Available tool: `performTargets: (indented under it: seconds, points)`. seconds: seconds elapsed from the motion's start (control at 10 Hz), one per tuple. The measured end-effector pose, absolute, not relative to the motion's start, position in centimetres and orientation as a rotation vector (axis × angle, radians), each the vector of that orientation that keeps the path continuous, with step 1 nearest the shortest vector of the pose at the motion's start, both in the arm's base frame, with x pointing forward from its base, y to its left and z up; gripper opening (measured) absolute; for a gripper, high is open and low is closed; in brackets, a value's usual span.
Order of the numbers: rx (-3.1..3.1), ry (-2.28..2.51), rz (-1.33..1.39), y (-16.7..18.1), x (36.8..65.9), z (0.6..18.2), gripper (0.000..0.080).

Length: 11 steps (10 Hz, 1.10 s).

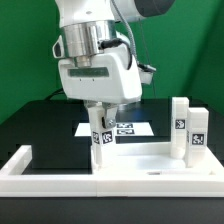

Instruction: Assemble desk

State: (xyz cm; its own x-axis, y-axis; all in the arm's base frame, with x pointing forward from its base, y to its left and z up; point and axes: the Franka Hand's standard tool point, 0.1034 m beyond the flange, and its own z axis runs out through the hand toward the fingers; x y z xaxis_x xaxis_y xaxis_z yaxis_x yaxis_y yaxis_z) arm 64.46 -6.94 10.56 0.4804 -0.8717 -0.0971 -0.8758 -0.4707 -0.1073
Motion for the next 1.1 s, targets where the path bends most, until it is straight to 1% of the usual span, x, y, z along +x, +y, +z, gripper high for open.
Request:
performTargets:
  seconds: [0.2,0.3,0.6,0.8,0.9,1.0,1.1]
  points:
    - [-2.219,1.992,0.100,-7.1,64.6,10.5,0.0290]
    - [-2.044,2.149,0.121,-7.0,64.7,10.4,0.0290]
    - [-1.766,2.390,0.126,-6.3,65.1,10.3,0.0290]
    - [-1.848,2.328,0.115,-6.2,65.0,10.2,0.0290]
    - [-1.999,2.211,0.098,-6.0,64.8,10.0,0.0480]
    - [-2.195,2.023,0.063,-6.0,64.8,9.9,0.0602]
    - [-2.407,1.792,0.029,-6.0,64.8,9.8,0.0602]
